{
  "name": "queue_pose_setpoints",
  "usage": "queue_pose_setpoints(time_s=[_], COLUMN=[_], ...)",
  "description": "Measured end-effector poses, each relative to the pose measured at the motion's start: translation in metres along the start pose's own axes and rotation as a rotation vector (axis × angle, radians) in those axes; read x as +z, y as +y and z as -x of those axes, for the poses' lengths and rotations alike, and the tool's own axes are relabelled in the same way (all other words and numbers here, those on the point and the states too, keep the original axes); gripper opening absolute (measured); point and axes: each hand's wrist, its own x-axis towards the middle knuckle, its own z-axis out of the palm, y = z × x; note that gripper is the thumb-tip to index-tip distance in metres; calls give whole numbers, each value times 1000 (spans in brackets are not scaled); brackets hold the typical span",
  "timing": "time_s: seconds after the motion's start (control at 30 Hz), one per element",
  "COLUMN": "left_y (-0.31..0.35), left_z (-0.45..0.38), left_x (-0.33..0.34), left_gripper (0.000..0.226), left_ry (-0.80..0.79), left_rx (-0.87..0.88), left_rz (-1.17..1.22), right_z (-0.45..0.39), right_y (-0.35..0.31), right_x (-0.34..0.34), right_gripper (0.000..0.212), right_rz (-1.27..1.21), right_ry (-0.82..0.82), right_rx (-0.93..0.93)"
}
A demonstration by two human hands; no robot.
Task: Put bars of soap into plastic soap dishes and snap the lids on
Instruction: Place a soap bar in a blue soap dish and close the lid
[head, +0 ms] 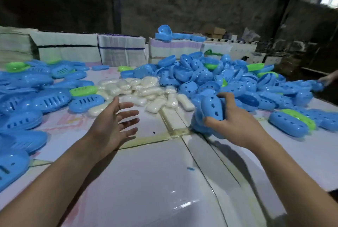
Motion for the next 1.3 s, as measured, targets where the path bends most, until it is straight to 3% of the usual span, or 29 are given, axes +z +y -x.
queue_pose_setpoints(time_s=[0.1,0.23,0.37,0.57,0.7,0.8,0.97,1.07,1.3], left_y=[-6,-16,-21,-27,-28,-30,-27,-24,-17], left_z=[-5,-14,-24,-39,-43,-43,-39,-34,-15], left_x=[0,-6,-11,-28,-32,-33,-30,-24,-5], left_gripper=[46,44,44,43,64,68,67,46,40], left_ry=[-39,-84,-121,-136,-151,-161,-133,-101,-20], left_rx=[2,7,13,17,17,12,20,30,-10], left_rz=[-7,-4,-20,-43,-49,-47,-57,-58,-75], right_z=[1,-2,-9,-24,-37,-43,-58,-69,-75], right_y=[59,125,164,203,224,230,199,152,4], right_x=[-18,-33,-33,-36,-42,-40,-28,-19,20], right_gripper=[77,80,76,70,71,64,49,39,27], right_rz=[264,413,472,601,630,682,616,466,16], right_ry=[18,24,-26,42,-4,39,237,378,437], right_rx=[177,340,357,340,388,406,322,151,-193])
